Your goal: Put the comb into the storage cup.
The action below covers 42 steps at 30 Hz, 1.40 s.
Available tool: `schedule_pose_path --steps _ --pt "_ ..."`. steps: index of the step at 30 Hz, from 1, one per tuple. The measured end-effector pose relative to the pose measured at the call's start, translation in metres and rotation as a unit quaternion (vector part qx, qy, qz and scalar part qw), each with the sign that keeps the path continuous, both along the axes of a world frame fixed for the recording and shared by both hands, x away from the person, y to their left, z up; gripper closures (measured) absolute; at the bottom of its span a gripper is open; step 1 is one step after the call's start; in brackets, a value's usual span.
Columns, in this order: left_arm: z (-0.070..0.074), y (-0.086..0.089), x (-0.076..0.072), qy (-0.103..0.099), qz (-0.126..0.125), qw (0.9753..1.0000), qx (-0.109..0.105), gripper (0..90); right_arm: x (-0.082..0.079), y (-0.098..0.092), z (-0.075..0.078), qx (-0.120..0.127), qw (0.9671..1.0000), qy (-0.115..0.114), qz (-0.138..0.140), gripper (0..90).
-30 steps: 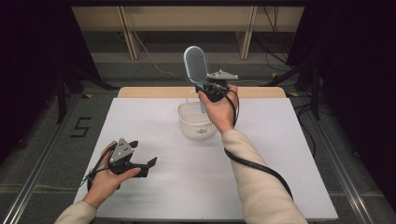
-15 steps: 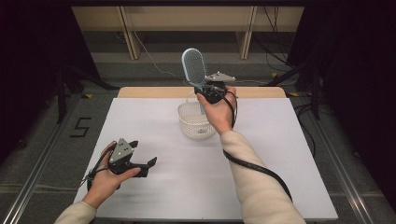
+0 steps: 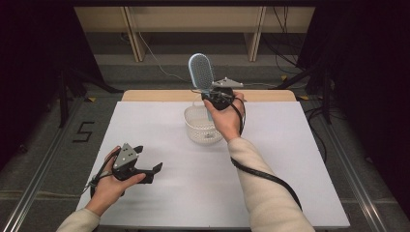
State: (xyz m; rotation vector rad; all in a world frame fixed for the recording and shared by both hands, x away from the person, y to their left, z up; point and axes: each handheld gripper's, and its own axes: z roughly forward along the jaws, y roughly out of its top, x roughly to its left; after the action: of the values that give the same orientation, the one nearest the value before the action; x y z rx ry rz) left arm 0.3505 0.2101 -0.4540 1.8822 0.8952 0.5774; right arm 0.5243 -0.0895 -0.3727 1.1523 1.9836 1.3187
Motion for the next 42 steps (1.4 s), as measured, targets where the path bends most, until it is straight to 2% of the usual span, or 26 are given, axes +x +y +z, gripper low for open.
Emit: schedule_pose_path --steps 29,42 --pt "0.000 0.000 0.000 0.000 -0.001 1.0000 0.000 5.9 0.000 0.001 -0.011 -0.006 1.0000 0.003 -0.003 70.2" --pt "0.000 0.000 0.000 0.000 -0.002 1.0000 0.000 6.0 -0.002 0.001 -0.018 -0.002 1.0000 0.007 -0.001 70.2"
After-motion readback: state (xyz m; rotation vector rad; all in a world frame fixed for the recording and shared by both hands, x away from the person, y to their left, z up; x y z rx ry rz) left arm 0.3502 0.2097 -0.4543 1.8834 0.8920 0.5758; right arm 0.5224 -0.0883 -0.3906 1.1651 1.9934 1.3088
